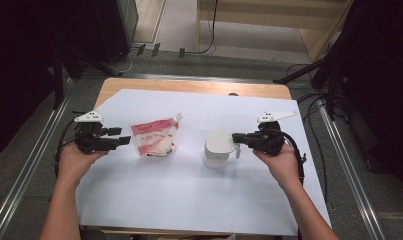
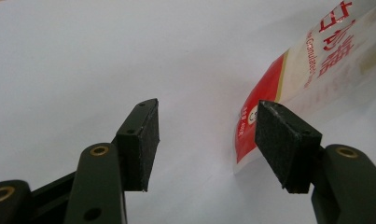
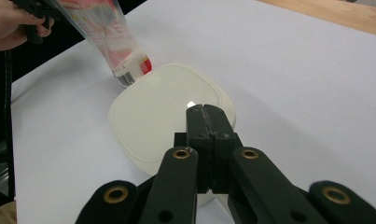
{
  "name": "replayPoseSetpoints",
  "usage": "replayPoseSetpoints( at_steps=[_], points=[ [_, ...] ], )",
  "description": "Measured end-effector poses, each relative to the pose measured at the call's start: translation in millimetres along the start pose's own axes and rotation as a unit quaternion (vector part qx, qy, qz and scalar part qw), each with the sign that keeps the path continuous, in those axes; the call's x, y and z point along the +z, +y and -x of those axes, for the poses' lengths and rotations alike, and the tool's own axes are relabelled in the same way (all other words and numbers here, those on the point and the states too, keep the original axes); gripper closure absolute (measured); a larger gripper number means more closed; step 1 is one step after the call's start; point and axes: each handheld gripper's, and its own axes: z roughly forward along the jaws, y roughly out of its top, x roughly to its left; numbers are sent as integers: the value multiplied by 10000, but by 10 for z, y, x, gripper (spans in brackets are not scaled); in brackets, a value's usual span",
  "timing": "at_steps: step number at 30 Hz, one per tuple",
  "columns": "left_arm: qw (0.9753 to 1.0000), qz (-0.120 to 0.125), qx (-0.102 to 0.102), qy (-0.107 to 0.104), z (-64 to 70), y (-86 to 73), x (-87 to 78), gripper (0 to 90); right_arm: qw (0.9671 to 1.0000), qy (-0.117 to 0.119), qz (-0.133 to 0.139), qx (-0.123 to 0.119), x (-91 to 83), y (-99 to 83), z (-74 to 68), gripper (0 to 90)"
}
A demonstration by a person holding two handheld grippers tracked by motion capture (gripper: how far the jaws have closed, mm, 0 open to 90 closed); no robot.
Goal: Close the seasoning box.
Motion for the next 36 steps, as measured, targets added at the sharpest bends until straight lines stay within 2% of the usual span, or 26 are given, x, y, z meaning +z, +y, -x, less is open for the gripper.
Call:
replayPoseSetpoints(
  at_steps=[8, 18, 20, 24, 31, 36],
  points=[
    [10000, 8, 19, 30, -3, -1, 8, 415, 10000, 24, -27, -89, 7, 18, -60, 850],
    [10000, 11, 0, 21, 5, -2, 5, 412, 9996, 33, 56, -289, -65, 20, -51, 588],
    [10000, -28, 79, 36, 2, 1, 12, 412, 9994, -14, 70, -343, -86, 15, -35, 563],
    [10000, -35, 34, 26, 5, -5, 19, 411, 9993, -104, 130, -349, -152, 2, -14, 520],
    [9999, -74, 73, 21, 12, 2, 15, 410, 9980, -231, 303, -503, -215, -43, 39, 456],
    [10000, -27, 83, 17, 18, -2, 19, 409, 9981, -326, 318, -419, -247, -81, 95, 444]
  ],
)
